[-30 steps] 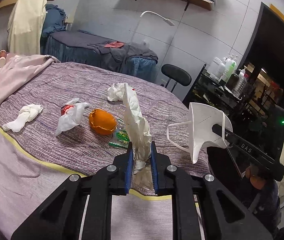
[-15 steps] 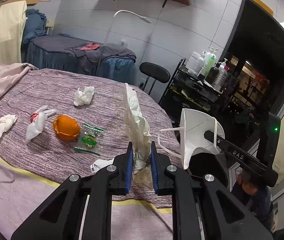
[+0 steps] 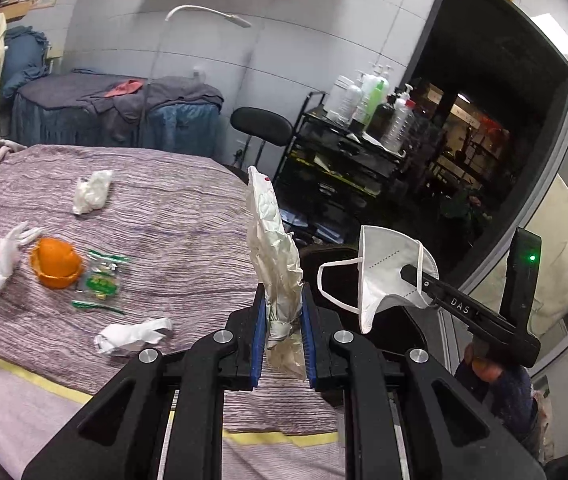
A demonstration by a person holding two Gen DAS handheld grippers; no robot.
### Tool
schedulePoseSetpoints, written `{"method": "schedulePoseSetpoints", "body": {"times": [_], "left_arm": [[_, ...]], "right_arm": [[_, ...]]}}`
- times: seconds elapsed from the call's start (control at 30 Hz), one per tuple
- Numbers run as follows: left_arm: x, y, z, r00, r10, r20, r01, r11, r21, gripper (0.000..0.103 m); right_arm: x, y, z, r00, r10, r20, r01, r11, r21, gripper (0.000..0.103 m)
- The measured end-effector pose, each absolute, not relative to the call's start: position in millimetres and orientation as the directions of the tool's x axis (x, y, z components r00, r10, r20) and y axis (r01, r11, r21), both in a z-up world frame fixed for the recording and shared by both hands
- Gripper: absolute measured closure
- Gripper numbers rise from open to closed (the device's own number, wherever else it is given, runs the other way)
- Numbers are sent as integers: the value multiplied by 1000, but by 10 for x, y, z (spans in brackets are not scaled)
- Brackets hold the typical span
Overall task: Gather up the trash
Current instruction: 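Carry the mask to the bin and open the right tool while the left tool carries the bag, then lower the white plastic bag into the bin and open the left tool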
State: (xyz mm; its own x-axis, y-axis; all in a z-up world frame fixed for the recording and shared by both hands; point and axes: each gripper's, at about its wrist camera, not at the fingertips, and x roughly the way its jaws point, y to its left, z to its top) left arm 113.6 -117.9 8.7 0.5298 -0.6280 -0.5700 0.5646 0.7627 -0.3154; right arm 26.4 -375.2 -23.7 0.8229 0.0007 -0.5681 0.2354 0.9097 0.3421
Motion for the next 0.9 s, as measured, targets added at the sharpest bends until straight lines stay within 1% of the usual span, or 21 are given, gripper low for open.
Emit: {"method": "schedulePoseSetpoints", "body": {"times": [0.37,0.57,0.6,0.67,0.7,0.73,0.9], "left_arm": [[1110,-1647,-33,452,-653,-607,627,717,-305,87],[1082,-1851,-92,412,-662,-626,654,693,-303,87],[1077,-1885,-109,405,-662,-630,658,690,-302,87],[1071,-1929,-122,397,-661,-637,662,687,-300,87],[1067,-1957,-136,391,-661,-640,666,684,-300,87],[1065,-1979,-147,386,-662,-643,668,681,-300,87],[1058,-2061,-169,370,-662,-652,677,673,-298,87]], "right_arm": [[252,-4277,-670,751,-57,-657,372,859,351,98],[352,-4416,-915,688,-84,-720,430,848,311,98],[361,-4416,-940,680,-90,-727,437,847,303,96],[385,-4424,-1026,651,-108,-751,457,846,275,79],[373,-4422,-1049,645,-115,-755,467,842,270,55],[354,-4422,-1075,641,-125,-758,479,837,266,37],[293,-4408,-1130,629,-135,-765,486,837,252,33]]}}
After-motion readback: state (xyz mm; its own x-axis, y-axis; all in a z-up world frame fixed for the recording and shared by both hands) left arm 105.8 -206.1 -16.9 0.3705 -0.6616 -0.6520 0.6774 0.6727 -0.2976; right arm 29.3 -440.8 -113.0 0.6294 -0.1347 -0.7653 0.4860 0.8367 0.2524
